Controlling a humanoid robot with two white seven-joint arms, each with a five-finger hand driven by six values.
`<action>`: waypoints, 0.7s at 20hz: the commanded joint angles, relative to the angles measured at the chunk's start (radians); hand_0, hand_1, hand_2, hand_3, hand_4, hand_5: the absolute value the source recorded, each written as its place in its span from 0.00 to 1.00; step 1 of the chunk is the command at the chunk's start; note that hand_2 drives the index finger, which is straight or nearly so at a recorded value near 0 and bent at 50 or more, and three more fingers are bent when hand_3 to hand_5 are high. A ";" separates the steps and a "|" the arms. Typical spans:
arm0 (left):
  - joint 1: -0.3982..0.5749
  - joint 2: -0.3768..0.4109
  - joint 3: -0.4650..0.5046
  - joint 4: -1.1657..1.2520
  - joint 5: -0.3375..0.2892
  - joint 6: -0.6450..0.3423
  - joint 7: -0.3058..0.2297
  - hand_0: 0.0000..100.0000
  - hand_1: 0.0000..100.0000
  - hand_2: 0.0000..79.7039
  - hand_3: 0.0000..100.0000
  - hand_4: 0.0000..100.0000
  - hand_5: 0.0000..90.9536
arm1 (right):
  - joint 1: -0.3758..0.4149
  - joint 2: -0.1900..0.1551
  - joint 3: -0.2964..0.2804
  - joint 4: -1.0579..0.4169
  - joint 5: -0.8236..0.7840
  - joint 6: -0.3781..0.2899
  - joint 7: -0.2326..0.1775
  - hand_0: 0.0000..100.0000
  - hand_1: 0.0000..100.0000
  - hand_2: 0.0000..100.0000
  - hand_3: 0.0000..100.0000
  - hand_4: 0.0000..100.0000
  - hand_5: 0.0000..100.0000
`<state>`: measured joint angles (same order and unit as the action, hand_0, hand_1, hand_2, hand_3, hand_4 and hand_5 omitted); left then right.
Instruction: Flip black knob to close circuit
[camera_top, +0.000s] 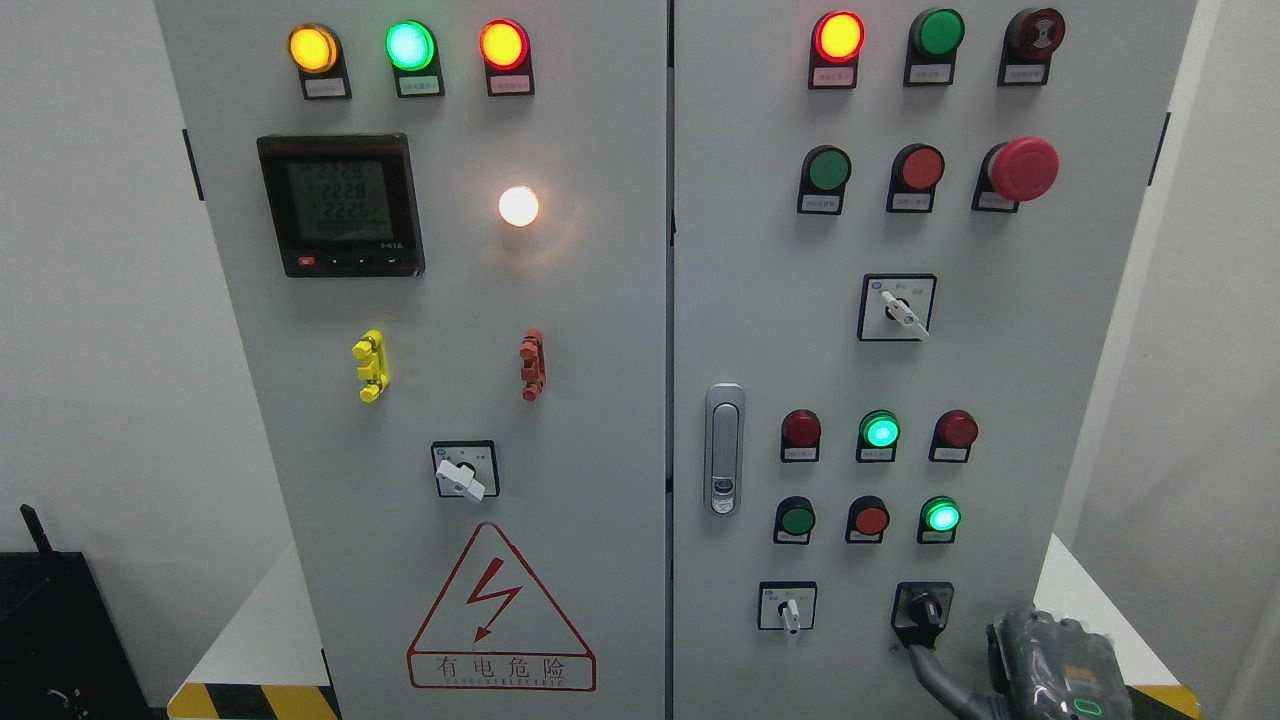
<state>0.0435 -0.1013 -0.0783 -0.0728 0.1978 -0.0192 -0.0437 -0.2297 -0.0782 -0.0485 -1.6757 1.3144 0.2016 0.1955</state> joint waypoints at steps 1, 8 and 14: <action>0.001 0.000 0.000 0.001 0.000 0.001 0.001 0.12 0.56 0.00 0.00 0.00 0.00 | -0.019 0.005 -0.002 0.019 -0.003 0.001 -0.001 0.00 0.00 0.94 1.00 0.87 0.92; 0.001 0.000 0.000 0.001 0.000 0.001 0.001 0.12 0.56 0.00 0.00 0.00 0.00 | -0.030 0.003 -0.008 0.040 -0.003 0.005 -0.001 0.00 0.00 0.94 1.00 0.87 0.92; 0.001 0.000 0.000 0.001 0.000 0.001 0.001 0.12 0.56 0.00 0.00 0.00 0.00 | -0.030 0.003 -0.016 0.047 -0.003 0.005 -0.002 0.00 0.00 0.94 1.00 0.87 0.92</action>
<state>0.0435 -0.1013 -0.0782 -0.0726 0.1976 -0.0192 -0.0437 -0.2566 -0.0753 -0.0550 -1.6472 1.3117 0.2061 0.1937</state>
